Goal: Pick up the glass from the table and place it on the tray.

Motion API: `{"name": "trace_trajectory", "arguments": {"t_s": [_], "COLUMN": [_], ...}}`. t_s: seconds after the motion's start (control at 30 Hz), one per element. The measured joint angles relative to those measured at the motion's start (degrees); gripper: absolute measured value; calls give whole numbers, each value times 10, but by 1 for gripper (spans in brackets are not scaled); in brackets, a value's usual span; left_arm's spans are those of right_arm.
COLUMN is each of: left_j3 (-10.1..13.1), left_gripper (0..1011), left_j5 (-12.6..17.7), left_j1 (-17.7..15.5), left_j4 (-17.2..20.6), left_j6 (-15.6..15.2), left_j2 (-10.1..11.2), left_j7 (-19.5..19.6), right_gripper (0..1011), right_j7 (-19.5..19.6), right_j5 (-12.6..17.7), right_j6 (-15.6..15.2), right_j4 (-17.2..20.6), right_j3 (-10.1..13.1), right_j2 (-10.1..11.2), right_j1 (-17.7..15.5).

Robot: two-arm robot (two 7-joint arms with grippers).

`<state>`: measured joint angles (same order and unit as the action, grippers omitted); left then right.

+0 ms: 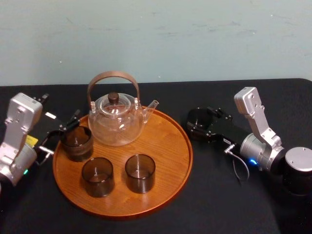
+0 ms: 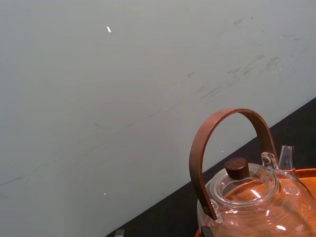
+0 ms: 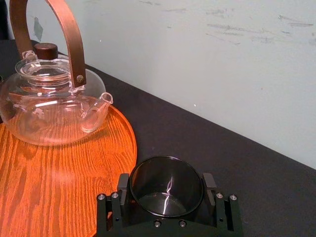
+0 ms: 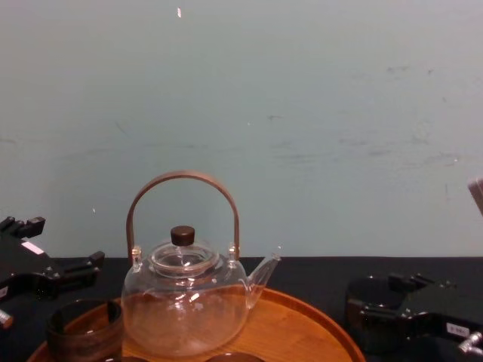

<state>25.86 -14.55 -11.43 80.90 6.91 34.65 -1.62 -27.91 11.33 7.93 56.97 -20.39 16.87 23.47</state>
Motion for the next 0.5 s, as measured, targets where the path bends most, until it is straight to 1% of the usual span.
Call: {"name": "trace_trajectory", "arguments": {"t_s": [0.5], "left_j3": [0], "left_gripper": [1002], "left_j5": [0], "left_j1": [0], "left_j4": [0], "left_j6": [0], "left_j2": [0], "left_j7": [0], "right_gripper": [907], "right_j7": [-1], "right_j5": [0], "right_j6": [0], "right_j4": [0], "right_j3": [0], "right_j2": [0], "right_j1": [0]}}
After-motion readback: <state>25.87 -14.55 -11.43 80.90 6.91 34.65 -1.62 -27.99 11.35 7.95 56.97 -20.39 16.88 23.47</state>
